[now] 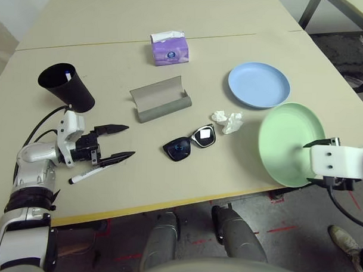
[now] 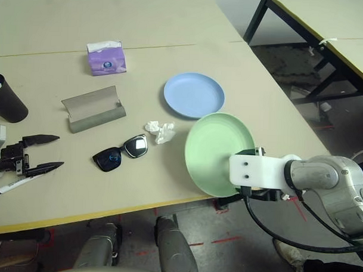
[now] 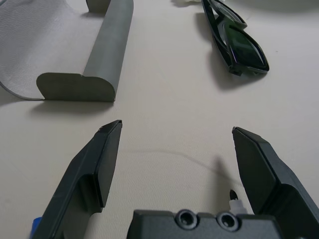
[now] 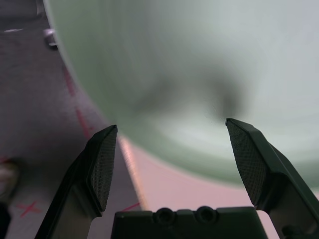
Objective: Organize and tidy the items on the table.
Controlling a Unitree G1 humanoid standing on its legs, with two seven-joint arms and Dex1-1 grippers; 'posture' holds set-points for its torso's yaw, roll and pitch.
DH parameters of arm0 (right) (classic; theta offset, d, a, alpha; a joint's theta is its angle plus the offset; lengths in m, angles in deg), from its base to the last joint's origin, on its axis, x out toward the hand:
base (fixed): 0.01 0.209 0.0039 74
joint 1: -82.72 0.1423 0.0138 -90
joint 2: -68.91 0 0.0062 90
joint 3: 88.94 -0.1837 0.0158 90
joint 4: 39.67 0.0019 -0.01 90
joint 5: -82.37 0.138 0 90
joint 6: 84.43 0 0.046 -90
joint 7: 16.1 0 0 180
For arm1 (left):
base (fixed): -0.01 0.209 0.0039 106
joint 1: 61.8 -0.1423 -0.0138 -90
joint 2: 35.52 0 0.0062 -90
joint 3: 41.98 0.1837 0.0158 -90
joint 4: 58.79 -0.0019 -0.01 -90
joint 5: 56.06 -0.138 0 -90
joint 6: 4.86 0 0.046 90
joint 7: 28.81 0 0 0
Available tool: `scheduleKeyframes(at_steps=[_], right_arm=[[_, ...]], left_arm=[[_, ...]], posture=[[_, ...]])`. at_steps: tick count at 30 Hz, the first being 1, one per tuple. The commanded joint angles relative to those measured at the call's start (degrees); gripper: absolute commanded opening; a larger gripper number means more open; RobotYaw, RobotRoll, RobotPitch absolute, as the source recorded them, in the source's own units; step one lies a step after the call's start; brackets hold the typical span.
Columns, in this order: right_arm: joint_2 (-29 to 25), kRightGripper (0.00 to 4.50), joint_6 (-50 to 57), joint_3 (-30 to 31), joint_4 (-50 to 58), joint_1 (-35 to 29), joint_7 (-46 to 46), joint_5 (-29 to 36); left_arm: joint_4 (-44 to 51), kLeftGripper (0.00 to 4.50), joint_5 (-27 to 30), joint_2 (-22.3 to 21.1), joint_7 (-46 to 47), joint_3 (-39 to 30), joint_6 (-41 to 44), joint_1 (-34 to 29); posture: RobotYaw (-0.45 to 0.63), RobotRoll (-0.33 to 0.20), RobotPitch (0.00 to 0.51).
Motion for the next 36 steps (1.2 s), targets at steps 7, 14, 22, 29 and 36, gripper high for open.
scheduleKeyframes(at_steps=[7,14,22,29,36], right_arm=[[0.46,4.45,3.81,-0.16,1.74,6.58,-1.85,2.94],[0.07,4.45,2.47,-1.96,1.71,2.46,-3.02,2.77],[1.48,4.45,1.75,-2.29,3.69,-0.45,-2.00,2.92],[4.71,4.45,2.66,1.57,4.90,5.03,-0.08,1.74],[5.89,4.45,2.16,4.08,3.76,7.63,-0.01,0.50]], left_arm=[[0.69,4.50,-0.42,1.32,-0.42,1.21,0.11,-1.00],[0.33,4.50,-0.18,1.02,-0.12,0.83,0.24,-0.51],[0.19,4.50,-0.33,1.47,0.11,1.14,0.20,-0.31],[0.73,4.50,-0.31,1.84,0.28,1.34,0.38,-0.47],[1.55,4.50,-0.03,1.74,0.57,0.99,0.50,-1.32]], posture=[[-0.26,0.000,0.198],[-0.25,0.000,0.197],[-0.26,0.000,0.201],[-0.25,0.000,0.201],[-0.24,0.000,0.202]])
